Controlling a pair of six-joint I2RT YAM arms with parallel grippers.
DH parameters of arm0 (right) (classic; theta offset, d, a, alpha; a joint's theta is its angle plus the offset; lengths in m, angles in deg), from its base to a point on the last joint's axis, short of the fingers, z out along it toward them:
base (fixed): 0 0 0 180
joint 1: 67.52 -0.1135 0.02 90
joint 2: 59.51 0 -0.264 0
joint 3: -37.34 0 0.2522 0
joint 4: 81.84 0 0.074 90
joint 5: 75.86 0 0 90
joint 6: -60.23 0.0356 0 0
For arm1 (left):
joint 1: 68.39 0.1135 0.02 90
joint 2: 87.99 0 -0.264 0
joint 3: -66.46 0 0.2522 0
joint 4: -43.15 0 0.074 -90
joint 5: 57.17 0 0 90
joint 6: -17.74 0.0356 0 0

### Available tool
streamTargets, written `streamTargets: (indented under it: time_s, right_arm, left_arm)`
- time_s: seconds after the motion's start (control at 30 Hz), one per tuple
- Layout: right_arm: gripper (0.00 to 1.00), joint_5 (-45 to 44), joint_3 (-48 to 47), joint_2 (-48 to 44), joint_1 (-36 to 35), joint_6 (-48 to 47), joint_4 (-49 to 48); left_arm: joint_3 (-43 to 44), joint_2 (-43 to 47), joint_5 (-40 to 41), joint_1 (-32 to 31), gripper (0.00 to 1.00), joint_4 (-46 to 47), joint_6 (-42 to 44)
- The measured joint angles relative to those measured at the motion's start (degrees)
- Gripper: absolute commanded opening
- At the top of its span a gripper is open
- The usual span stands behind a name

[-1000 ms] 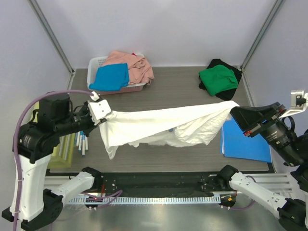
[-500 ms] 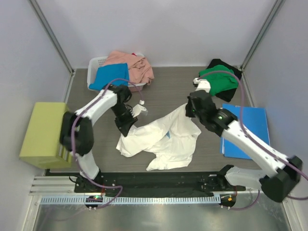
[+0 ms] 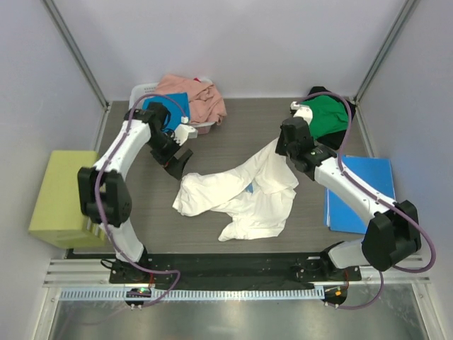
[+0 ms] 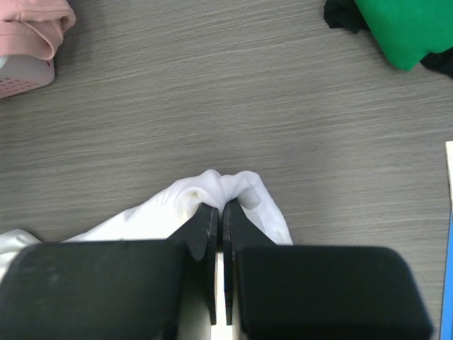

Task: Fold and stack the t-shirts
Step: Flatten the tshirt out

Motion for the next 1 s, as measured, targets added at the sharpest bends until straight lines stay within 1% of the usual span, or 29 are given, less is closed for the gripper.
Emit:
streamTargets:
  time_s: [0.13, 0.17, 0.2, 0.23, 0.27, 0.33, 0.4, 0.47, 0.6, 0.83, 1.0]
  right_arm:
    - [0.01, 0.4, -0.5, 3.1, 0.4, 0.0, -1.5]
    - [0.01, 0.5, -0.7, 3.9, 0.6, 0.0, -1.7]
    - [0.01, 1.0, -1.1, 5.9, 0.7, 0.1, -1.9]
    - [0.01, 1.0, -1.1, 6.0, 0.7, 0.2, -1.9]
    - [0.01, 1.2, -1.2, 6.4, 0.7, 0.2, -1.9]
    - [0.01, 1.7, -1.3, 6.6, 0.8, 0.4, -1.9]
    - [0.01, 2.2, -1.4, 6.6, 0.8, 0.7, -2.0]
    - [0.01, 2.6, -1.4, 6.6, 1.0, 0.9, -2.3]
    - [0.01, 3.3, -1.4, 6.4, 1.2, 1.3, -2.3]
    - [0.01, 4.9, -1.4, 6.2, 1.4, 1.6, -2.3]
    - [0.01, 5.4, -1.4, 6.2, 1.4, 1.8, -2.3]
  left_arm:
    - [-6.3, 14.1, -1.6, -3.7, 1.00, -1.1, 0.6]
    - [-8.4, 17.3, -1.9, -5.5, 1.00, -1.8, 0.7]
    - [-14.3, 21.6, -0.9, -10.1, 1.00, -1.8, 0.7]
    - [-14.8, 21.8, -0.8, -10.5, 1.00, -1.9, 0.7]
    - [-18.5, 22.8, -0.2, -11.8, 1.00, -1.3, 0.6]
    - [-24.4, 22.6, 1.2, -15.3, 1.00, -0.3, 0.4]
    - [-29.3, 20.7, 3.1, -15.8, 1.00, 1.0, 0.1]
    - [-31.6, 18.4, 4.6, -15.6, 1.00, 2.2, -0.2]
    - [-31.7, 15.1, 6.3, -15.5, 1.00, 5.4, -1.3]
    - [-28.7, 12.2, 6.9, -15.5, 1.00, 11.2, -4.0]
    - [-28.5, 10.2, 7.4, -15.7, 1.00, 15.8, -5.9]
